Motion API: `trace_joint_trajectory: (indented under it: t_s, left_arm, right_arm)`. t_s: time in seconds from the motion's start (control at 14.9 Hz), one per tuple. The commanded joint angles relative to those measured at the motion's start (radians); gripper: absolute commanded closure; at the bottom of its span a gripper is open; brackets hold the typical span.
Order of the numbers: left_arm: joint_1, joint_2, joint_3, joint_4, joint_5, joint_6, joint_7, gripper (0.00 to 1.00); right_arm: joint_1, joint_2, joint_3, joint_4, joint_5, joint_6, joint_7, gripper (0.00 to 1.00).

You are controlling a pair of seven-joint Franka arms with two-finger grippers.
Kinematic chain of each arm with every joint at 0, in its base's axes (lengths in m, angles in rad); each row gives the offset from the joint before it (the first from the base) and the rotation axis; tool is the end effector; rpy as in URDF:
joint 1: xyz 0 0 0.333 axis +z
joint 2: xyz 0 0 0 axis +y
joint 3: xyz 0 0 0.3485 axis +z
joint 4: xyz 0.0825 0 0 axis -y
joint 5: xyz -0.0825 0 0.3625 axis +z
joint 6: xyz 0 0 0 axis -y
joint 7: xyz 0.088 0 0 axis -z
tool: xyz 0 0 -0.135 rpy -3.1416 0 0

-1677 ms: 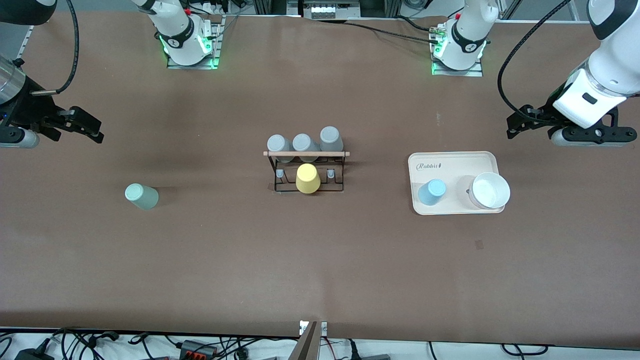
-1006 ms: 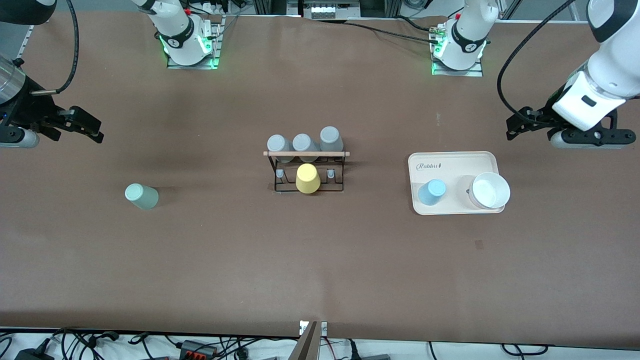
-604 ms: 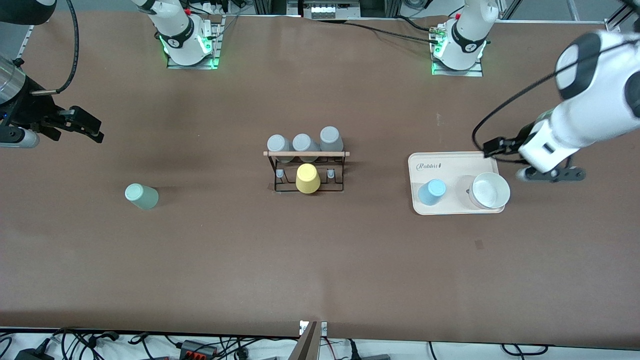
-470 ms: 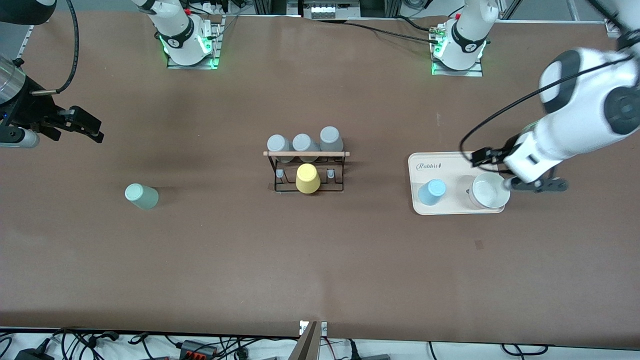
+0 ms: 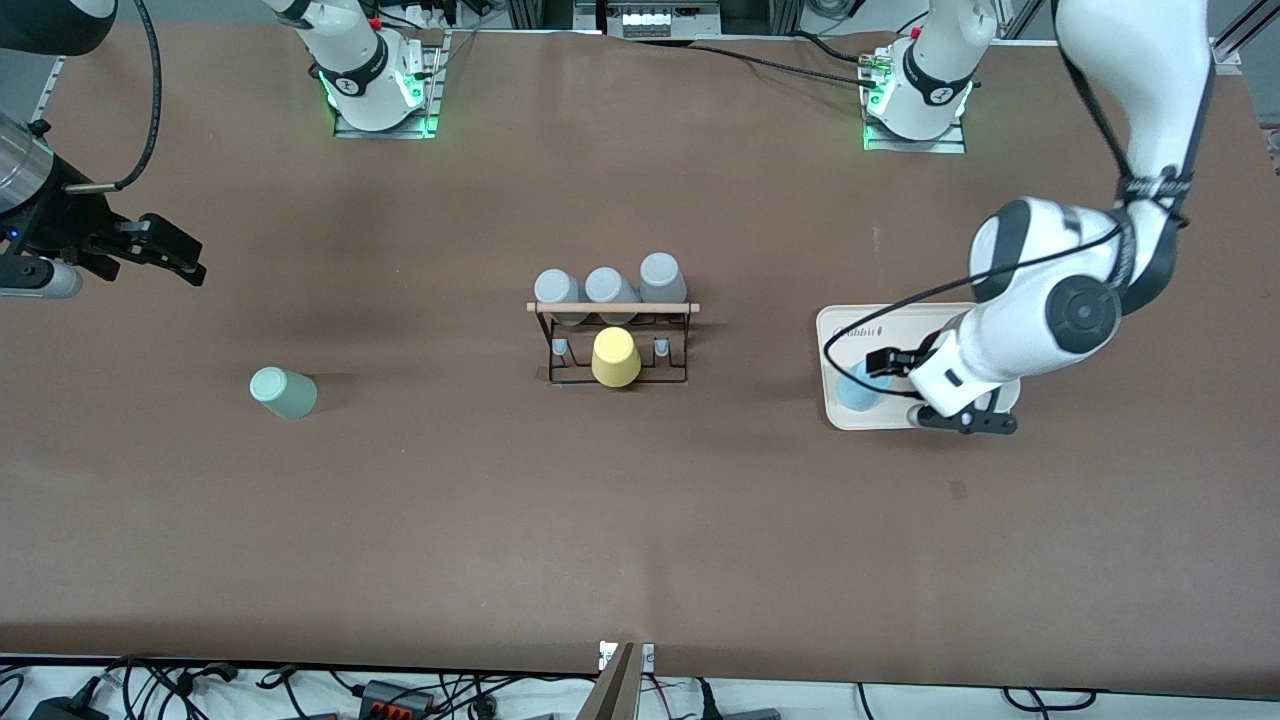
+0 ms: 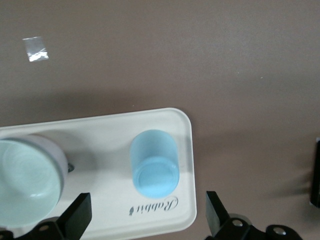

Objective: Hang scattered cups on rack with three cups
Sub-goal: 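Reach the right gripper to the teal cup while the left gripper reaches the blue cup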

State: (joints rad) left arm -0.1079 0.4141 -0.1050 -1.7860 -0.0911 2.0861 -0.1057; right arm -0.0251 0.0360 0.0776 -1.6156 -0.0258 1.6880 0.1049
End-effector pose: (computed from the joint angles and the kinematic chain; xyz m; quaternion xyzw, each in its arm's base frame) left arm 0.6152 -0.1343 0.3299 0.9963 -0.0256 -0.0649 0.0499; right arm 0.5552 0.0252 0.5997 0.9995 -0.0250 0.0191 0.0100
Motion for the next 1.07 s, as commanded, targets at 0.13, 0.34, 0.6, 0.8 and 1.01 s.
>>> trace_joint_trajectory:
  t_s: [0.13,0.34,0.6,0.8,1.01]
  left_arm:
    - [-0.015,0.072,0.004,0.016,-0.001,0.063,0.003,0.0]
    - [-0.016,0.086,0.002,-0.016,0.024,0.08,0.003,0.0]
    - [-0.05,0.08,0.005,-0.075,0.027,0.12,-0.002,0.0]
    - [-0.05,0.077,0.007,-0.117,0.043,0.181,-0.002,0.0]
    - [-0.047,0.068,0.005,-0.133,0.122,0.195,-0.003,0.0]
  right_arm:
    - [-0.009,0.005,0.002,-0.012,-0.014,-0.01,-0.01,0.0]
    - [-0.013,0.039,0.001,-0.013,-0.014,-0.01,-0.013,0.0]
    - [-0.021,0.113,-0.005,-0.01,-0.073,0.002,-0.014,0.0]
    - [-0.018,0.186,-0.004,-0.017,-0.132,0.056,-0.013,0.0]
    - [-0.03,0.251,-0.004,-0.018,-0.128,0.12,-0.014,0.0]
